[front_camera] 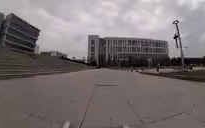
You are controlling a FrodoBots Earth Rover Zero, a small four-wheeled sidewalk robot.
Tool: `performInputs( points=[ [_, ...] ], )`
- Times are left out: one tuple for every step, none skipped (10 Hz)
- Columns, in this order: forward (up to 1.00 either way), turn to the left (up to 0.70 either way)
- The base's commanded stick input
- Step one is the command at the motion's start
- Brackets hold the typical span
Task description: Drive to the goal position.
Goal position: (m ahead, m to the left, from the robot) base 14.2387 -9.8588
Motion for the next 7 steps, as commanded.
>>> performInputs(
  points=[
    [0.7, 0.0],
    [0.7, 0.0],
    [0.7, 0.01],
    [0.7, 0.01],
    [0.7, 0.02],
    [0.7, 0.02],
    [0.7, 0.02]
  ],
)
